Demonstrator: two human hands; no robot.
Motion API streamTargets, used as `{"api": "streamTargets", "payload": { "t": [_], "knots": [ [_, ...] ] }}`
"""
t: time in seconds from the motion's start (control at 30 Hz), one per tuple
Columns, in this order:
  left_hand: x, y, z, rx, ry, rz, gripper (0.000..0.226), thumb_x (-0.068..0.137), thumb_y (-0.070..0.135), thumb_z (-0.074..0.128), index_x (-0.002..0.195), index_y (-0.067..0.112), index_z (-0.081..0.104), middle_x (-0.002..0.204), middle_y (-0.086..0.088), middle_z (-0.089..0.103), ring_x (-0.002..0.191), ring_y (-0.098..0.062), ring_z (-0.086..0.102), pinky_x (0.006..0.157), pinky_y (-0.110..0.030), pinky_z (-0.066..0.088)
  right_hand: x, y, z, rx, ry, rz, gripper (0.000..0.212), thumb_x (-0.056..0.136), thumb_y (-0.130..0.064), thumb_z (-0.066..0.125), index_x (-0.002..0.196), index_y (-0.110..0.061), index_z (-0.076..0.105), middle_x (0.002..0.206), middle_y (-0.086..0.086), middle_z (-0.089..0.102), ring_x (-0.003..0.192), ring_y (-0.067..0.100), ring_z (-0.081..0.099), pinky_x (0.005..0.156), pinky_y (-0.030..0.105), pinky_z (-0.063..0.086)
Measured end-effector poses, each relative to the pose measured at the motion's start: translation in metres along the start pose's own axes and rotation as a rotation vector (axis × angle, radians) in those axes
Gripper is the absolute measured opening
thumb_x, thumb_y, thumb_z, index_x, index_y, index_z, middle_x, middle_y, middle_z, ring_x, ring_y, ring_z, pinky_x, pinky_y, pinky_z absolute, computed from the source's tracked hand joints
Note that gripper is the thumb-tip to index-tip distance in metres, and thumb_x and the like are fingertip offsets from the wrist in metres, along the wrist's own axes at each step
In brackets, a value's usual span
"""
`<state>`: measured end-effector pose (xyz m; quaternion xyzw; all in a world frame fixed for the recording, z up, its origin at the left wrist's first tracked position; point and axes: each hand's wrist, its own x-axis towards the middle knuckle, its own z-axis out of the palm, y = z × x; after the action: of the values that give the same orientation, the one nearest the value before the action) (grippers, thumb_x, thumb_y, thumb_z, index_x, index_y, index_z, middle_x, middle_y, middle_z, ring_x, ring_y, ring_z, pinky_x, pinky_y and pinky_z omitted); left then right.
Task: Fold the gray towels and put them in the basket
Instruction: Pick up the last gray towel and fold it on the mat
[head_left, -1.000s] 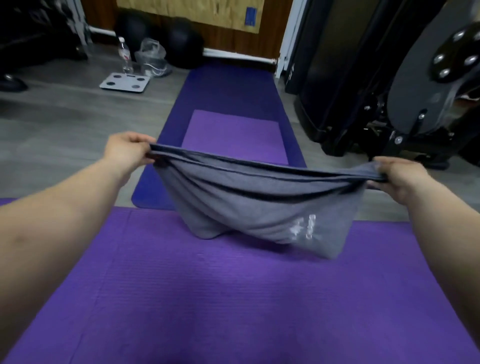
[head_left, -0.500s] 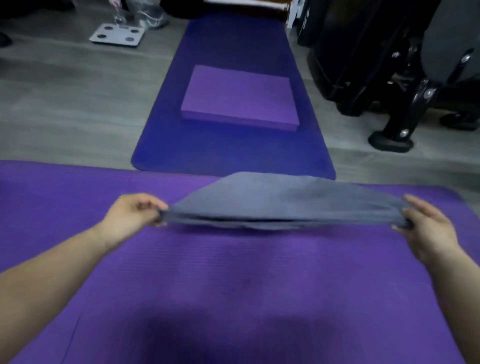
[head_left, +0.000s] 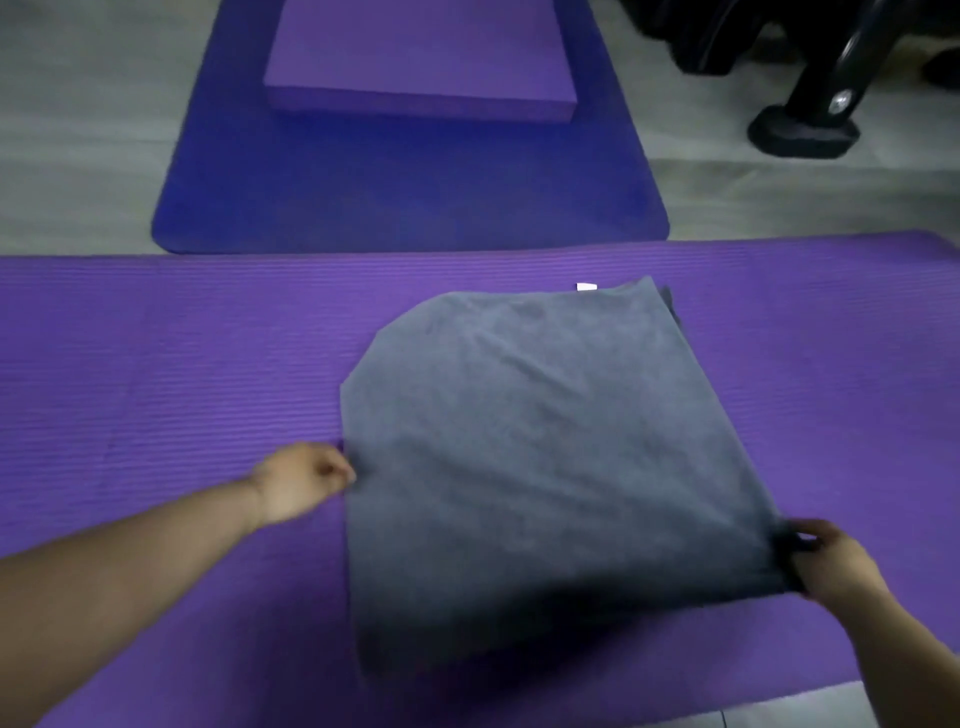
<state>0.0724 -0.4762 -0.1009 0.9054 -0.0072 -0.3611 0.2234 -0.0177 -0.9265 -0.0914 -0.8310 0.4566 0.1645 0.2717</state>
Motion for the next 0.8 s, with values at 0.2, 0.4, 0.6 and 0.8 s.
{"api": "streamTargets", "payload": {
  "t": [0.2,0.4,0.6,0.8],
  "knots": [
    [0.080,0.010,-0.026,-0.498,0.527,-0.286,0.040,0.096,0.016,0.042,0.124,-0.011,0.043,0.126,-0.031,0.051,0.119,-0.039,0.049,0.101,-0.036,0.035,-0.003,-0.029,0.051,-0.603,0.191,-0.540,0.049,0.070,-0.012,0.046,0.112,0.010,0.060,0.111,0.035,0.059,0.094,0.050,0.061,0.078,0.054,0.051],
    [0.110,0.018,-0.021,-0.501,0.459,-0.450,0.050,0.097,0.031,0.036,0.105,-0.013,0.058,0.117,-0.035,0.056,0.118,-0.043,0.049,0.102,-0.041,0.038,-0.017,-0.050,0.093,-0.773,-0.112,-0.612,0.065,0.070,-0.021,0.050,0.133,-0.003,0.046,0.141,0.028,0.037,0.127,0.041,0.043,0.099,0.047,0.043],
    [0.096,0.064,0.008,-0.490,0.581,-0.080,0.019,0.086,0.010,0.055,0.085,-0.005,0.066,0.085,-0.019,0.062,0.090,-0.018,0.058,0.073,-0.022,0.045,-0.010,-0.038,0.106,-0.868,-0.116,-0.604,0.059,0.036,-0.025,0.064,0.089,-0.002,0.073,0.093,0.026,0.070,0.075,0.042,0.069,0.050,0.044,0.054],
    [0.070,0.080,0.047,-0.057,0.392,0.585,0.041,0.069,0.054,0.047,0.065,0.022,0.072,0.068,0.003,0.066,0.071,-0.009,0.058,0.072,-0.021,0.035,-0.009,-0.039,0.102,-0.896,-0.096,-0.662,0.061,0.034,-0.028,0.061,0.088,-0.003,0.073,0.092,0.024,0.070,0.075,0.040,0.070,0.049,0.041,0.054]
  ]
}}
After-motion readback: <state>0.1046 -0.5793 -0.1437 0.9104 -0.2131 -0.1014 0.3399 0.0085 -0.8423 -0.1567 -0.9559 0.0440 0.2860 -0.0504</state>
